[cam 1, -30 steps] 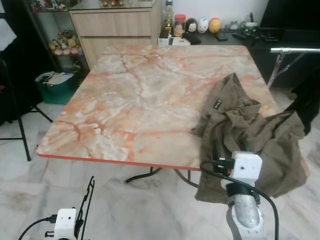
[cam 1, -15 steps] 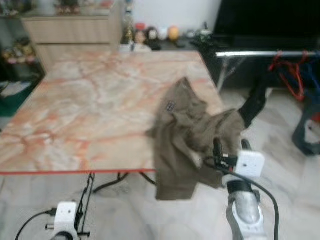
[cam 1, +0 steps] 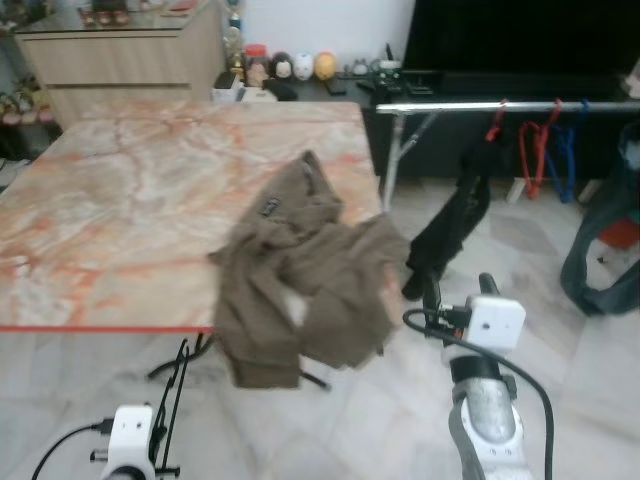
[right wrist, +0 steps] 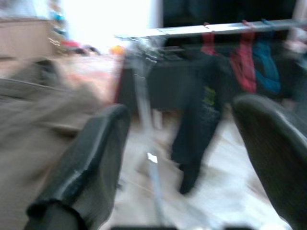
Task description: Hang hanger
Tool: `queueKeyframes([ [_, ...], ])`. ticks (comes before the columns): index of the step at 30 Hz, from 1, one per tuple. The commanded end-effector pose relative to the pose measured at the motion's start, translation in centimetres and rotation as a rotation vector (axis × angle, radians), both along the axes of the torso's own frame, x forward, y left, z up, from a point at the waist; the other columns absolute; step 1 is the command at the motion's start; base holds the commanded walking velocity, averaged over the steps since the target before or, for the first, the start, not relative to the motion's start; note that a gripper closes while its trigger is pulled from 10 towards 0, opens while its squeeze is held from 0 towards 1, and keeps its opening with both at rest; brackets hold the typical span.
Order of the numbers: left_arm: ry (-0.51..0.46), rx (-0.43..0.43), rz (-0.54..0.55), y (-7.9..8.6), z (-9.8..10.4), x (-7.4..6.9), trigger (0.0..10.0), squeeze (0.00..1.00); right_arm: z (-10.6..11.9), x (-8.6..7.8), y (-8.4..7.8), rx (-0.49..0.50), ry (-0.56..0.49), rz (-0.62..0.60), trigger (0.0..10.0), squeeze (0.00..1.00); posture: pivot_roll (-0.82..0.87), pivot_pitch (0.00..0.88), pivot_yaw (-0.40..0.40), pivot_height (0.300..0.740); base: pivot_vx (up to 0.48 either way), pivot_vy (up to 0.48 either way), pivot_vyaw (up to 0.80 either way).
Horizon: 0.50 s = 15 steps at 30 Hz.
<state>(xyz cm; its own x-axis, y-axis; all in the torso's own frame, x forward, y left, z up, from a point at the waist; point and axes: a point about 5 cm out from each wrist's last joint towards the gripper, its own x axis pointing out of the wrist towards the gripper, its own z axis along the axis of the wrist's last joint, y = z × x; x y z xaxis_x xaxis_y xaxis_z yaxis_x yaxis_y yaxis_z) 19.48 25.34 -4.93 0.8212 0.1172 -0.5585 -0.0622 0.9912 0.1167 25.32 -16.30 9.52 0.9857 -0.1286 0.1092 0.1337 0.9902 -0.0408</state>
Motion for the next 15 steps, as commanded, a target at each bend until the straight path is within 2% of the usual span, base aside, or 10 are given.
queueKeyframes([
  [1, 0.007, 0.011, 0.009, 0.56, 0.07, -0.17, 10.0, 0.0, 0.31, 0.19, 0.24, 0.004, -0.011, 0.003, 10.0, 0.0, 0.09, 0.018, 0.034, 0.74, 0.0, -0.48, 0.0],
  [15, 0.01, 0.008, 0.001, 0.43, 0.01, -0.19, 10.0, 0.0, 0.34, 0.39, 0.18, 0.002, -0.01, 0.001, 10.0, 0.0, 0.09, 0.02, 0.036, 0.74, 0.0, -0.48, 0.0],
])
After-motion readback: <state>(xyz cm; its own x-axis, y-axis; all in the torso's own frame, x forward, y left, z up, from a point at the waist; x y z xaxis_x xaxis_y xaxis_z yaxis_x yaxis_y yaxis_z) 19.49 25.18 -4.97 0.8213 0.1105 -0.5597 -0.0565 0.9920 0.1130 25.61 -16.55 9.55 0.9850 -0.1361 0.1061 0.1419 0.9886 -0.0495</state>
